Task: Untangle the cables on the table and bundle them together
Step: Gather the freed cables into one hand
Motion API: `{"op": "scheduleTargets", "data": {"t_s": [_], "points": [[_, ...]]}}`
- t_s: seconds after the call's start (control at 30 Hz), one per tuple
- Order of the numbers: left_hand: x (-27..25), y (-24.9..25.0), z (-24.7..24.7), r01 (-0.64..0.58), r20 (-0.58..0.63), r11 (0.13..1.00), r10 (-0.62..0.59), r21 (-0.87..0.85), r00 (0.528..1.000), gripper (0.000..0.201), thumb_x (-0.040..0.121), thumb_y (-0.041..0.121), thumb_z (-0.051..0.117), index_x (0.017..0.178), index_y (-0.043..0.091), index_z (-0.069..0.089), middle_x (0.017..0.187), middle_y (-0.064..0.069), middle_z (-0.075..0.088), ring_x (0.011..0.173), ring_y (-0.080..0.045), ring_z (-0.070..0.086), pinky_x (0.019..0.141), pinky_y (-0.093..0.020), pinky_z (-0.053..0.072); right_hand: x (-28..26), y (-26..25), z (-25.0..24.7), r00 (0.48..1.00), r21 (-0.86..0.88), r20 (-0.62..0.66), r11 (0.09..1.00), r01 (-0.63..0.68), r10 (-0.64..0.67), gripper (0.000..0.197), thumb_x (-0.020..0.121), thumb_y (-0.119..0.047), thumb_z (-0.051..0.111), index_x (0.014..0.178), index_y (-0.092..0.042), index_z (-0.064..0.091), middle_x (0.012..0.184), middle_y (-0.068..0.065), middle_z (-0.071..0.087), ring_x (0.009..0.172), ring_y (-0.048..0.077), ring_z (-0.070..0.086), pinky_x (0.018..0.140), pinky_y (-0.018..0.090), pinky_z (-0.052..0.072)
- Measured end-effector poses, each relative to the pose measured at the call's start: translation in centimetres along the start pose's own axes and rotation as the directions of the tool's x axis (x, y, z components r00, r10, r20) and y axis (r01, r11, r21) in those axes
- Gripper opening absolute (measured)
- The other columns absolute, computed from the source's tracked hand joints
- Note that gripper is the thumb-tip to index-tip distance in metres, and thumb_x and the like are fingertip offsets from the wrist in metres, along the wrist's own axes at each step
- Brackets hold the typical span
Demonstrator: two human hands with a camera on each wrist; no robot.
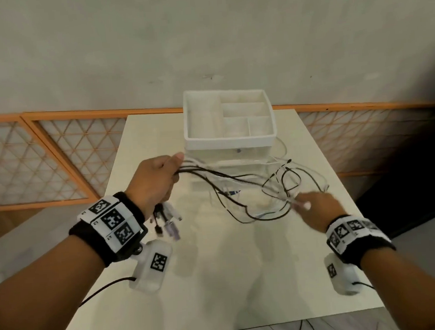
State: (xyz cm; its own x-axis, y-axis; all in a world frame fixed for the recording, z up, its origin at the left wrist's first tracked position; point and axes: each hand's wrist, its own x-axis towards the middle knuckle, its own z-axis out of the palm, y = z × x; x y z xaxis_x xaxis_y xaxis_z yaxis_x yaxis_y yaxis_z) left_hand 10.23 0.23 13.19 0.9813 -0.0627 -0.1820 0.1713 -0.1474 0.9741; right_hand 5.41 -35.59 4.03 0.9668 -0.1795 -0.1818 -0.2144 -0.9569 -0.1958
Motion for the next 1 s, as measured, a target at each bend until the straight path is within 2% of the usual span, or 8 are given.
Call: {"op": "scheduleTargets", "data": {"t_s": [0.13,0.23,0.37,0.47,0.6,0.73,0.87,1.0], "points": [[0.7,1.9,1.0,-0.027,-0.083,0.958,0.003,-0.285,0.997,0.037,0.104,0.034,0.047,0.074,0.012,0.048,0.048,0.004,0.042,0.035,-0.008,0.021,0.037,-0.015,0.018,0.0,1.0,4.7,0.963,-0.031,0.265,0.999,-0.032,0.039,0.019,0.095,-0.051,0.048,0.096,-0.036,0.059,0.117,0.004,0.07,0.106,0.03,0.064,0.076,0.03,0.042],[1.4,1.9,1.5,-0.053,-0.096,0.969,0.031,-0.242,0.995,0.03,0.106,0.031,0.041,0.089,0.009,0.051,0.05,0.003,0.052,0.033,-0.01,0.021,0.037,-0.016,0.017,0.5,0.4,2.2,0.978,0.257,-0.096,0.954,-0.156,0.185,0.026,0.1,-0.037,0.046,0.094,-0.018,0.063,0.101,0.014,0.073,0.099,0.037,0.066,0.081,0.035,0.048],[2.1,0.3,1.7,-0.049,-0.163,0.995,0.035,-0.083,0.986,0.032,0.106,0.029,0.039,0.086,0.008,0.049,0.066,-0.003,0.073,0.031,-0.012,0.021,0.04,-0.019,0.019,-0.8,-2.1,-3.0,0.759,0.695,-0.521,0.71,0.111,0.392,0.027,0.101,-0.034,0.048,0.101,-0.014,0.065,0.083,0.004,0.071,0.078,0.016,0.068,0.07,0.008,0.045],[2.1,0.5,1.5,-0.059,-0.23,0.982,0.017,-0.177,0.973,0.028,0.106,0.026,0.04,0.083,0.011,0.048,0.08,-0.013,0.076,0.03,-0.01,0.018,0.037,-0.017,0.018,-2.0,-2.7,-2.9,0.692,0.593,-0.663,0.765,0.252,0.286,0.015,0.099,-0.022,0.055,0.111,-0.019,0.063,0.089,-0.004,0.068,0.08,0.012,0.062,0.07,0.001,0.038],[2.0,2.6,0.8,-0.121,-0.257,0.922,0.024,-0.369,0.966,0.022,0.104,0.024,0.048,0.086,0.011,0.048,0.084,-0.022,0.063,0.032,-0.009,0.019,0.036,-0.015,0.018,-2.0,0.2,2.8,0.968,0.26,-0.152,0.953,-0.157,0.201,0.002,0.095,-0.034,0.057,0.093,-0.033,0.058,0.086,0.002,0.068,0.085,0.031,0.066,0.074,0.033,0.052],[1.7,3.2,1.6,-0.129,-0.154,0.95,0.088,-0.283,0.984,0.027,0.1,0.031,0.055,0.08,0.015,0.048,0.084,-0.022,0.067,0.034,-0.011,0.02,0.037,-0.018,0.02,-1.0,0.6,3.3,0.965,0.211,0.051,0.942,-0.261,0.256,0.008,0.092,-0.03,0.057,0.087,-0.029,0.062,0.106,0.007,0.072,0.101,0.034,0.064,0.081,0.032,0.05],[1.6,1.1,2.8,-0.074,-0.065,0.995,0.078,0.059,0.995,0.034,0.082,0.045,0.075,0.086,0.012,0.067,0.089,-0.014,0.077,0.038,-0.013,0.032,0.041,-0.022,0.03,0.5,-2.4,-3.6,0.94,0.749,-0.231,0.663,0.008,0.25,0.018,0.085,-0.041,0.068,0.072,-0.03,0.063,0.084,0.0,0.075,0.092,0.031,0.072,0.09,0.049,0.054],[1.6,-0.9,3.5,0.047,-0.112,0.969,-0.02,0.241,0.994,0.035,0.071,0.043,0.081,0.068,0.016,0.06,0.072,-0.009,0.071,0.048,-0.019,0.046,0.05,-0.026,0.037,1.1,-4.4,-11.4,0.776,0.686,-0.608,0.603,0.407,0.167,0.016,0.09,-0.023,0.068,0.099,-0.035,0.062,0.118,-0.008,0.069,0.112,0.015,0.066,0.098,0.042,0.053]]}}
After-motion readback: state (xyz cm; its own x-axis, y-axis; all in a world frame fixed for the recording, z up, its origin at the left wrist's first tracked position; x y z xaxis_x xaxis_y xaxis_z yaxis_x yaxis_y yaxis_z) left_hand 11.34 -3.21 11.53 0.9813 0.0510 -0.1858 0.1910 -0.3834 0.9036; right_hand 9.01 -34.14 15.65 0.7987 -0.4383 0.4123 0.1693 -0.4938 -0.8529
